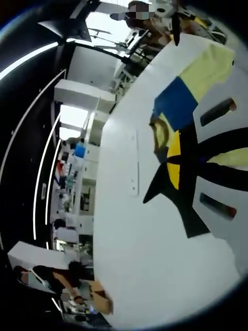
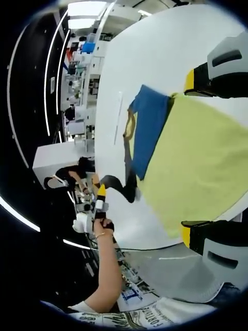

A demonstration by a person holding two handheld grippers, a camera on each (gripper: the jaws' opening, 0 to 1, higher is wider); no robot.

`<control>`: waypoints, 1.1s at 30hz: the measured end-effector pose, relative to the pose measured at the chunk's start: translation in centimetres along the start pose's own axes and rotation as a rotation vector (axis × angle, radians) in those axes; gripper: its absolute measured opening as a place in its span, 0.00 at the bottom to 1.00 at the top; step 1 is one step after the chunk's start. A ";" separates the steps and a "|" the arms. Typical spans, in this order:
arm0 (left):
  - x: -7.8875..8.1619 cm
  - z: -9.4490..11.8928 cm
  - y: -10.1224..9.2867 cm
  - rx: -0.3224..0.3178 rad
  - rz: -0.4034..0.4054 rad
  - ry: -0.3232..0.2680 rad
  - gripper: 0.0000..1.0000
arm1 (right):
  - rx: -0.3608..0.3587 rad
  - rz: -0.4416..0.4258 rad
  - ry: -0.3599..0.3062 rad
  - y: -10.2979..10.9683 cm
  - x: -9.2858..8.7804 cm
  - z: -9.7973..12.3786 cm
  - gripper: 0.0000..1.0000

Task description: Fold the garment on the visible template until the final outline fits inside the template.

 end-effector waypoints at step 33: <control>1.9 -5.0 -7.8 -0.137 0.036 -0.043 0.00 | 0.002 0.004 0.010 -0.6 0.1 -0.2 0.99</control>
Point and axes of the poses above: the point that each gripper's makers call its tool centre point, and the gripper's own axes: z roughly backward along the fingers, y roughly to its left, x roughly out of its top, the point moved 1 cm from there along z, roughly backward along the fingers, and after that the axes turned 6 degrees about y, right-handed, at the moved point
